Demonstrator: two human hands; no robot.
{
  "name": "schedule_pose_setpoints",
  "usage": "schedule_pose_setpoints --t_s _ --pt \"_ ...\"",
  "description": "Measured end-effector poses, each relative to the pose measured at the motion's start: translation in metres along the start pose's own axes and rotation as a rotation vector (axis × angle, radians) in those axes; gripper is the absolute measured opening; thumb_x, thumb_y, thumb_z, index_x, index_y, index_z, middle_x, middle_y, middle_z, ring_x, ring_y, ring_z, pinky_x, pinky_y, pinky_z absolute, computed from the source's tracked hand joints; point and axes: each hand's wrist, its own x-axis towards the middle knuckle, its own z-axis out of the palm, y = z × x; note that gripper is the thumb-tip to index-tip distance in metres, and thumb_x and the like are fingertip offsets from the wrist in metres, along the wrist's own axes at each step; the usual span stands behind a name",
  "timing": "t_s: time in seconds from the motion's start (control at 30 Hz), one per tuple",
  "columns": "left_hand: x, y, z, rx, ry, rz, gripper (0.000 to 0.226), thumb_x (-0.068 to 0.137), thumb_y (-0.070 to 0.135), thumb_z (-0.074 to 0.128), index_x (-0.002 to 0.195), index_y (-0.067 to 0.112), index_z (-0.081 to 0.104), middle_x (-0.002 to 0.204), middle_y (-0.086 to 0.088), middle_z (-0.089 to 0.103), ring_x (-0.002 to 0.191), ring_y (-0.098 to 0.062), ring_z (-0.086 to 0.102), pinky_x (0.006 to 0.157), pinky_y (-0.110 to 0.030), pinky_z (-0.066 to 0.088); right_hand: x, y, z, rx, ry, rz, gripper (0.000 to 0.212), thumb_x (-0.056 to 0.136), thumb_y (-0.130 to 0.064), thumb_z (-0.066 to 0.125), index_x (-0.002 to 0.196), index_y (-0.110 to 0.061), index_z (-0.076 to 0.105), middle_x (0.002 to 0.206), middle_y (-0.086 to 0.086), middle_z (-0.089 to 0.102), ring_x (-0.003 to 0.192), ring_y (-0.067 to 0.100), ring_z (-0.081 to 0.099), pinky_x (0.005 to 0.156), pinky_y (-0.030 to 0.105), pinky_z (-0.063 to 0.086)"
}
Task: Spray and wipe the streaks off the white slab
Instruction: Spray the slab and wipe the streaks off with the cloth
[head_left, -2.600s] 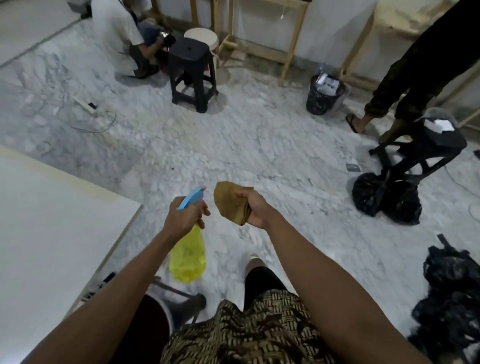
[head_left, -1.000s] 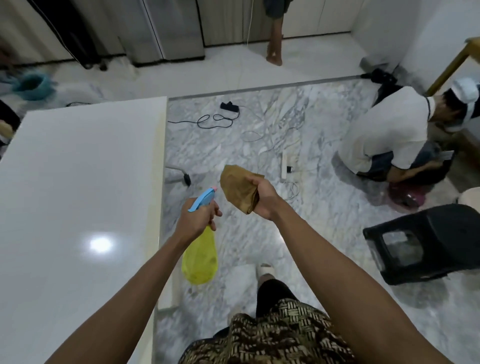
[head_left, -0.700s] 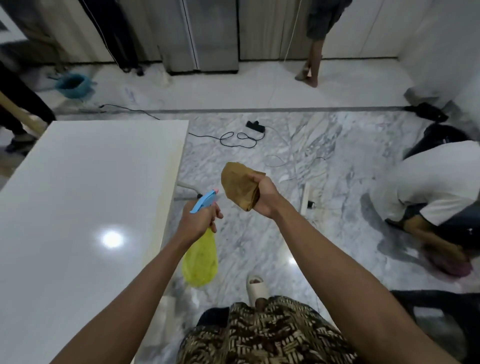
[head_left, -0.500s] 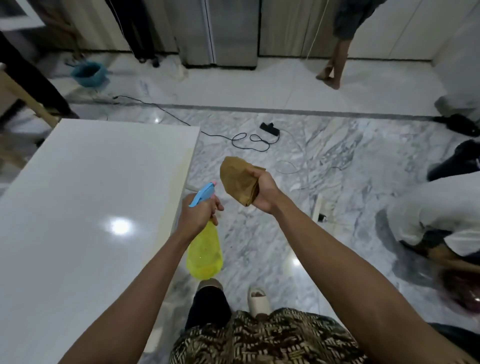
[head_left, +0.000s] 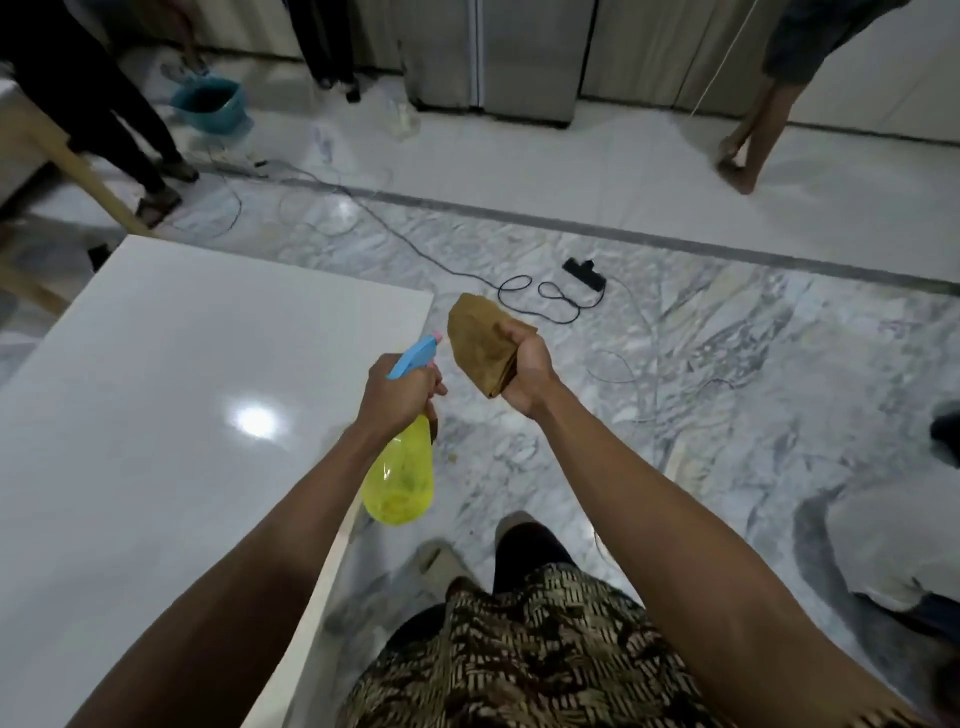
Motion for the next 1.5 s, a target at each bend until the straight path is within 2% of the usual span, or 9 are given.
schedule_pose_setpoints --t_s 0.23,0.43,0.63,0.87,0.97,1.1,1.2,1.37,1.5 --pt "0.049 0.005 0.012 -0.04 0.036 -0.155 0.039 0.064 0.014 0.053 0.091 -0.006 0.073 0.068 -0.01 0.071 0.069 -0.035 0.066 0.058 -0.036 0.055 0.066 -0.003 -0.002 -0.072 -0.004 0.119 0.041 0.102 -0.026 0.044 0.136 -0.007 0.058 0.135 0.014 0.062 0.124 0.032 0.059 0.108 0.047 0.045" --pt "0.087 0.017 0.018 -0.072 0.12 -0.197 0.062 0.065 0.011 0.054 0.123 0.006 0.077 0.084 0.0 0.078 0.089 -0.037 0.077 0.059 -0.033 0.054 0.12 -0.029 0.012 -0.15 -0.062 0.213 0.043 0.102 -0.028 0.045 0.139 -0.009 0.055 0.136 0.013 0.061 0.126 0.032 0.058 0.108 0.045 0.046" --pt "0.113 0.028 0.022 -0.115 0.14 -0.2 0.058 0.075 0.003 0.053 0.123 0.029 0.072 0.072 -0.01 0.069 0.078 -0.032 0.074 0.051 -0.03 0.055 0.158 -0.045 0.02 -0.187 -0.146 0.303 0.043 0.103 -0.028 0.043 0.142 -0.011 0.052 0.137 0.012 0.061 0.129 0.031 0.056 0.11 0.045 0.043" --pt "0.131 0.031 0.027 -0.08 0.222 -0.246 0.042 0.09 -0.001 0.052 0.119 0.015 0.078 0.065 -0.011 0.061 0.052 -0.021 0.06 0.048 -0.026 0.049 0.178 -0.054 0.025 -0.16 -0.158 0.341 0.044 0.103 -0.027 0.043 0.142 -0.008 0.051 0.14 0.014 0.059 0.129 0.032 0.056 0.111 0.045 0.043" --pt "0.136 0.033 0.029 -0.067 0.221 -0.299 0.054 0.085 -0.004 0.051 0.122 0.027 0.077 0.06 -0.009 0.054 0.038 -0.015 0.049 0.045 -0.024 0.044 0.18 -0.057 0.025 -0.149 -0.175 0.353 0.043 0.104 -0.026 0.043 0.141 -0.008 0.053 0.138 0.014 0.06 0.128 0.032 0.057 0.11 0.047 0.044" --pt "0.138 0.035 0.031 -0.109 0.241 -0.355 0.045 0.087 0.006 0.059 0.128 0.02 0.073 0.077 -0.012 0.068 0.058 -0.02 0.069 0.048 -0.025 0.054 0.188 -0.057 0.024 -0.198 -0.177 0.346 0.044 0.103 -0.03 0.044 0.14 -0.008 0.054 0.135 0.014 0.062 0.126 0.032 0.059 0.109 0.047 0.045" --pt "0.136 0.032 0.028 -0.186 0.277 -0.372 0.053 0.08 0.009 0.058 0.132 0.007 0.068 0.084 -0.013 0.066 0.076 -0.028 0.074 0.049 -0.029 0.058 0.206 -0.057 0.031 -0.361 -0.125 0.235 0.045 0.103 -0.031 0.045 0.14 -0.007 0.053 0.136 0.014 0.061 0.121 0.031 0.061 0.107 0.046 0.047" --pt "0.13 0.023 0.009 -0.242 0.328 -0.307 0.047 0.095 -0.004 0.052 0.123 0.028 0.071 0.086 -0.016 0.057 0.068 -0.025 0.069 0.045 -0.025 0.053 0.243 -0.046 0.06 -1.05 -0.134 -0.262 0.043 0.106 -0.031 0.041 0.145 -0.011 0.046 0.144 0.014 0.051 0.126 0.025 0.052 0.097 0.028 0.041" --pt "0.129 0.01 -0.01 -0.224 0.385 -0.302 0.042 0.102 0.005 0.051 0.131 0.028 0.069 0.085 -0.011 0.06 0.076 -0.023 0.072 0.049 -0.026 0.057 0.299 -0.008 0.06 -1.693 -0.392 -0.727 0.05 0.106 -0.025 0.025 0.153 -0.009 0.031 0.156 0.017 0.033 0.147 0.034 0.024 0.119 0.049 0.023"
